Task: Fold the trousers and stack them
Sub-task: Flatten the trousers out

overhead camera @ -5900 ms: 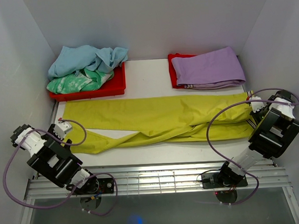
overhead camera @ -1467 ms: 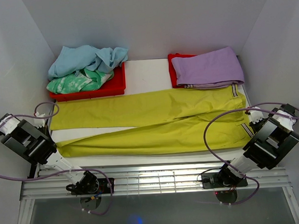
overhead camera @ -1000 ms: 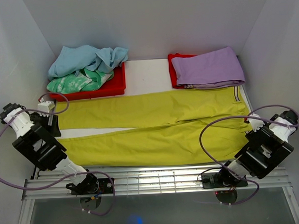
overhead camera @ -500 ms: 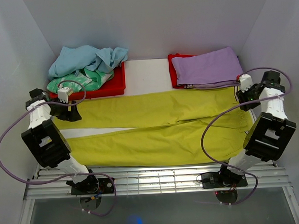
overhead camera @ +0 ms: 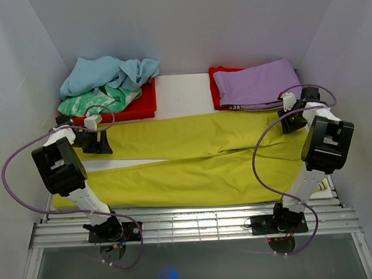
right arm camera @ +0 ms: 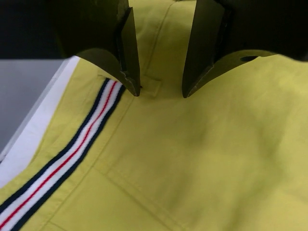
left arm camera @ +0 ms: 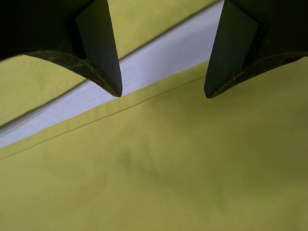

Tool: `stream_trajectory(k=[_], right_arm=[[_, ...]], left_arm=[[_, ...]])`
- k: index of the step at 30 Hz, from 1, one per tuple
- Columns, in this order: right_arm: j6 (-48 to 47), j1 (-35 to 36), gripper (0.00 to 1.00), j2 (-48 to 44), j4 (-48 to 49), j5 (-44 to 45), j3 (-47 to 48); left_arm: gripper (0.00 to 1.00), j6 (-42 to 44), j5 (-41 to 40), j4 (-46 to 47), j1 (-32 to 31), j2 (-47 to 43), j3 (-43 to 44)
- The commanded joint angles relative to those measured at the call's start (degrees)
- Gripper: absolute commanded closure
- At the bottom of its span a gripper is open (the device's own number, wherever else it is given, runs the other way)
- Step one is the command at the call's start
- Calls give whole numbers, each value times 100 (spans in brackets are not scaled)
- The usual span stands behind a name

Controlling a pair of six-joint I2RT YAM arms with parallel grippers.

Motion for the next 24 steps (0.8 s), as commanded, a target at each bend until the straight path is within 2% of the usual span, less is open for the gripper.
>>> stream_trajectory(k=[1, 5, 6, 9, 12, 13, 15, 16, 19, 24], right_arm=[[144, -3, 54, 434, 545, 680, 293], [-23, -30, 57, 761, 975, 1454, 224], [-32, -38, 57, 770, 1037, 1629, 197], [64, -82, 57, 569, 1143, 1727, 153], [179, -82, 56, 209, 978, 1518, 214], [196, -82, 53, -80, 872, 1412, 258], [153, -74, 50, -415, 408, 1027, 337], [92, -82, 45, -747, 205, 746, 355], [-207, -74, 39, -1319, -525, 147, 267], [-682, -65, 41, -1840, -1457, -258, -171]], left_arm=[[21, -191, -266, 238, -34, 53, -66], [27, -323, -749, 255, -34, 413, 65], [32, -323, -915, 247, -34, 553, 100], [36, -297, -1110, 246, -34, 721, 197], [30, -236, -953, 55, -34, 634, 329], [23, -44, -613, -112, -34, 442, 399], [18, 256, -337, -682, -25, 187, 592], [15, 335, -311, -859, -25, -76, 619], [13, 897, -231, -1624, 19, -533, 576], [14, 1328, -345, -1977, 54, -1290, -257]])
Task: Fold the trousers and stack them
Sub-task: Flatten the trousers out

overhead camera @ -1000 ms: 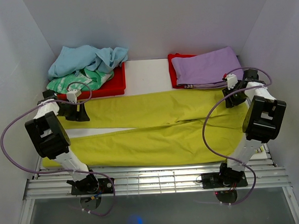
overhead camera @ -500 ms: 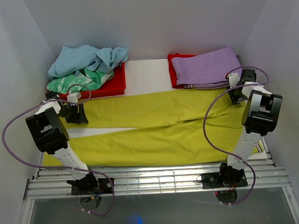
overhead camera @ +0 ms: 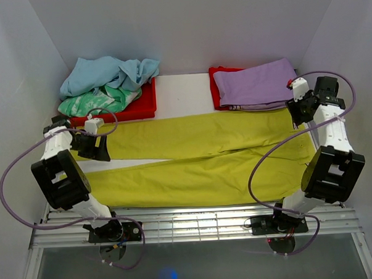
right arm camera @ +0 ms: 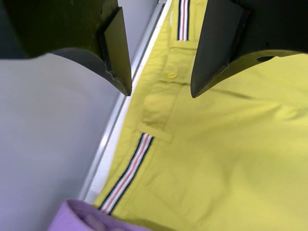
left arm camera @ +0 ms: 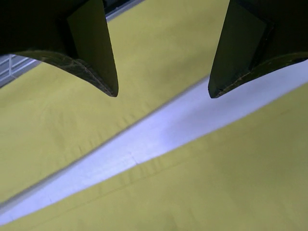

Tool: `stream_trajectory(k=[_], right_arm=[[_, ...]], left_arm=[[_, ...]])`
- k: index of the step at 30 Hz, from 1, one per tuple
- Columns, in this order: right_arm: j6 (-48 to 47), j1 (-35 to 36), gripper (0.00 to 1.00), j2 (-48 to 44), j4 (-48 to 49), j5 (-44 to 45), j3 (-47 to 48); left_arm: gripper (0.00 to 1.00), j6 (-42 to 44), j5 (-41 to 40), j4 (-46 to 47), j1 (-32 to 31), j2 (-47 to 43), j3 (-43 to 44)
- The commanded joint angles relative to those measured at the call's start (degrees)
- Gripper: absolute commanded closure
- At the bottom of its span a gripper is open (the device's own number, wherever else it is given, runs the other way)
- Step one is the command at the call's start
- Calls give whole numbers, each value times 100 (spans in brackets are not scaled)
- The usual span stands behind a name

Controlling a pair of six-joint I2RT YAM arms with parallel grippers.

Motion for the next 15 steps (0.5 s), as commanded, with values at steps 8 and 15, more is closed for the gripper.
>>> stream_trajectory(k=[8, 15], right_arm=[[-748, 51, 50, -274, -615, -287, -1782], [-1186, -19, 53, -160, 773, 775, -3179]], left_arm=[[15, 599, 153, -559, 36, -1048, -1190], [15, 433, 223, -60, 28, -1347, -1331]])
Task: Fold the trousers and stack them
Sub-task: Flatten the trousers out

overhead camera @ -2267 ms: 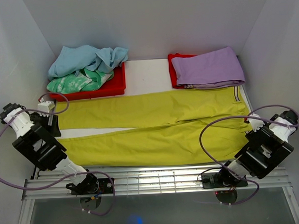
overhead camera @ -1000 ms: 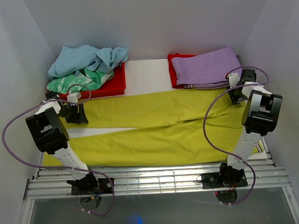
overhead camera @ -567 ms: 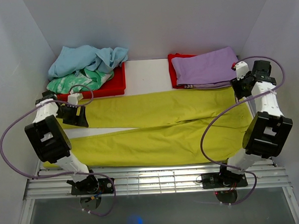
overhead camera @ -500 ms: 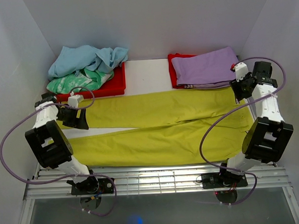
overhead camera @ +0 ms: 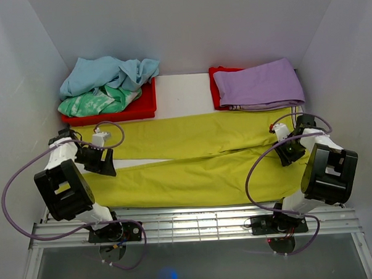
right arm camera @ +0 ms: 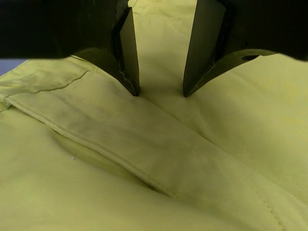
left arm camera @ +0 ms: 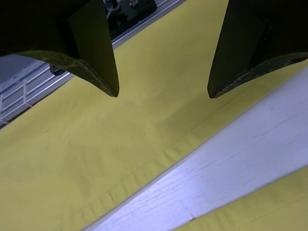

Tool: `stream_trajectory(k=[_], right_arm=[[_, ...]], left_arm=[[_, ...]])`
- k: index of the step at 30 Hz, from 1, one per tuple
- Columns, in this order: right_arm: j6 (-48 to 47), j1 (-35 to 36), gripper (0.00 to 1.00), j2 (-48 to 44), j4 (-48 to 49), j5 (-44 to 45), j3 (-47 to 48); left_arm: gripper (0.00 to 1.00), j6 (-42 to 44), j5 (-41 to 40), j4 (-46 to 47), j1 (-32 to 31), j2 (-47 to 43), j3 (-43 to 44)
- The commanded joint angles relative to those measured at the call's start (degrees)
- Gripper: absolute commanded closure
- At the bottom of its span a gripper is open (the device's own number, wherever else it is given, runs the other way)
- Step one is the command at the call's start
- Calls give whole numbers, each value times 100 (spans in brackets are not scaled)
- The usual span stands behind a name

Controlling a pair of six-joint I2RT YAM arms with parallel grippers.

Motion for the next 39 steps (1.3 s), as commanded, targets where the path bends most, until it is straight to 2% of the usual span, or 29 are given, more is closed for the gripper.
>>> stream_trajectory(k=[1, 4, 8, 12, 16, 17, 24, 28, 31, 34, 39], right_arm=[[-413, -95, 53, 100, 948, 768, -587], [-746, -314, 55, 57, 1019, 1015, -948], [-1204, -719, 55, -285, 976, 1103, -1194], [-1644, -852, 55, -821, 353, 885, -1247], [-1426, -764, 52, -1244, -675, -151, -424], [-1112, -746, 52, -1201, -773, -432, 110], [138, -518, 54, 125, -616, -970, 2115], [446, -386, 55, 1100, -300, -892, 2653], [552, -263, 56, 1532, -89, -743, 2760], [562, -184, 57, 1796, 201, -532, 2673], [167, -166, 59, 1886, 500, -119, 2103]], left_arm=[[15, -79, 258, 440, 23, -444, 44], [15, -412, 373, 836, 14, -357, 289], [18, -878, 548, 1362, -12, 247, 764], [19, -1168, 357, 1906, -266, 784, 1063], [19, -1379, 109, 2321, -434, 1321, 1229], [19, -1432, 135, 2339, -443, 1417, 1274], [24, -1600, -57, 2630, -530, 1770, 1424], [31, -1354, -268, 2410, -539, 1761, 1143], [36, -1126, -391, 2182, -539, 1595, 748], [37, -976, -532, 2050, -539, 1358, 300], [38, -862, -655, 1795, -461, 1059, -149]])
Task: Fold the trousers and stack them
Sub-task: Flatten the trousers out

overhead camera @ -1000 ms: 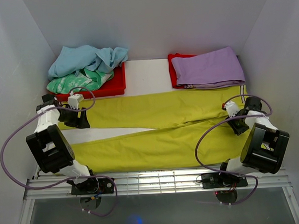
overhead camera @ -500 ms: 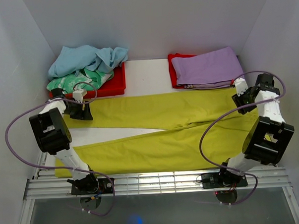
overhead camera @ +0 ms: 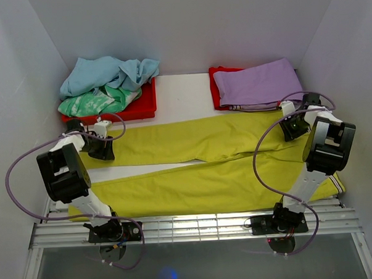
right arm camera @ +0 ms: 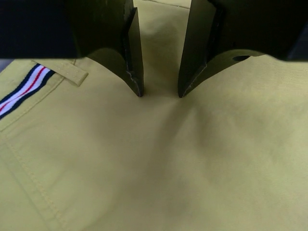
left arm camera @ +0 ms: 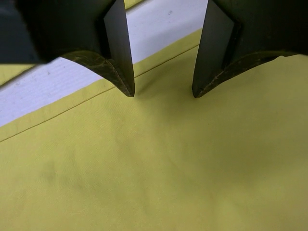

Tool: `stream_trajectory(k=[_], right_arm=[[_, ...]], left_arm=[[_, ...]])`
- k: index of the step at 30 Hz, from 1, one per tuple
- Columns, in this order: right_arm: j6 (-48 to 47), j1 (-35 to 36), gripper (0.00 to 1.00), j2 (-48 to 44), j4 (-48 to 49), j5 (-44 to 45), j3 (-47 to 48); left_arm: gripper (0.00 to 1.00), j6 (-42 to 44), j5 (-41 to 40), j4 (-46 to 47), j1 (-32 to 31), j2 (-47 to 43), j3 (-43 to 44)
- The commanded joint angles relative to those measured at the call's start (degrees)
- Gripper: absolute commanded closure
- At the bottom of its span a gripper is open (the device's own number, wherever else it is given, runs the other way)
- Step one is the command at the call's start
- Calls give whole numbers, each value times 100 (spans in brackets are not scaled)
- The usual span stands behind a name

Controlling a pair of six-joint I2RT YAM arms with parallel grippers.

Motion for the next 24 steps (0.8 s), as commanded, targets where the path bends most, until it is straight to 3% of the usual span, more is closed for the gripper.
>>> stream_trajectory(k=[1, 6, 12, 14, 15, 18, 19, 22, 24], right_arm=[[-292, -17, 59, -148, 304, 354, -438], [-890, -53, 60, -840, 428, 477, -1465], [-1260, -53, 60, -1536, -98, 223, -1890], [-1348, -61, 59, -1668, -363, 118, -1732], [-1383, -70, 57, -1782, -416, 82, -1636], [-1594, -105, 47, -1845, -601, -58, -1004], [-1655, -105, 33, -1801, -618, -67, -610], [-1927, -105, 18, -1459, -714, -102, -2], [-2007, -114, 17, -1056, -750, -68, 561]], left_arm=[[38, 166, -304, -795, 77, -78, -501], [40, 526, -479, -1164, 629, -281, -599], [41, 1132, -629, -1577, 1588, 219, 437], [34, 1404, -201, -2075, 1659, 325, 788], [26, 1701, -15, -2209, 1694, 282, 1077], [9, 2203, 774, -2536, 1695, -86, 1518], [5, 2266, 926, -2545, 1695, -157, 1624], [2, 2398, 1453, -2545, 1695, -141, 2151], [2, 2320, 1760, -2431, 1695, 87, 2493]])
